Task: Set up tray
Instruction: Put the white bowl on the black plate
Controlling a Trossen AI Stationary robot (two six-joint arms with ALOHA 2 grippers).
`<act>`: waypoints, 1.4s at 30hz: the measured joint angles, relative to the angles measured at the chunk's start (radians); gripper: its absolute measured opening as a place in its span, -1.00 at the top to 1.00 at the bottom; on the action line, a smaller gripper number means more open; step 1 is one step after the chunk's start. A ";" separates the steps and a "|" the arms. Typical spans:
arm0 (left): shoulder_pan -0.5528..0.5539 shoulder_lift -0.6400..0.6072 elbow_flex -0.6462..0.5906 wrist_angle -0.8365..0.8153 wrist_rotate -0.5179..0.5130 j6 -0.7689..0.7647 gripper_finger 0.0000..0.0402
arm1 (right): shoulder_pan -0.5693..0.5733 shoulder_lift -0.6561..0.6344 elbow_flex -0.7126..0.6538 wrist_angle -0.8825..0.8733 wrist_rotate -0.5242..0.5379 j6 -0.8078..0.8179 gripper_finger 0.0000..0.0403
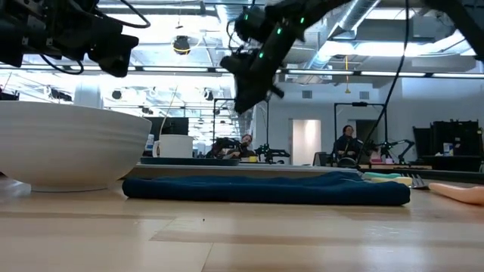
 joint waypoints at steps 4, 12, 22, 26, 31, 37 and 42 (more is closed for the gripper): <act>0.000 0.000 0.000 -0.014 0.000 0.000 0.34 | 0.079 -0.089 -0.093 -0.011 0.210 0.034 0.71; -0.001 0.002 0.000 -0.043 0.001 -0.082 0.34 | 0.298 -0.292 -0.495 0.179 0.534 0.306 0.71; -0.001 0.132 0.000 0.126 -0.093 -0.148 0.34 | 0.545 -0.449 -0.708 0.532 0.560 0.196 0.71; -0.001 0.190 0.000 0.220 -0.092 -0.134 0.34 | 0.594 -0.452 -0.708 0.525 0.578 0.140 0.71; -0.001 0.228 0.014 0.316 -0.123 -0.064 0.34 | 0.626 -0.428 -0.708 0.513 0.577 0.130 0.71; 0.000 0.229 0.120 0.154 -0.100 -0.175 0.34 | 0.636 -0.401 -0.711 0.482 0.578 0.131 0.71; -0.002 0.260 0.317 -0.424 -0.073 -0.301 0.34 | 0.636 -0.387 -0.710 0.467 0.577 0.132 0.71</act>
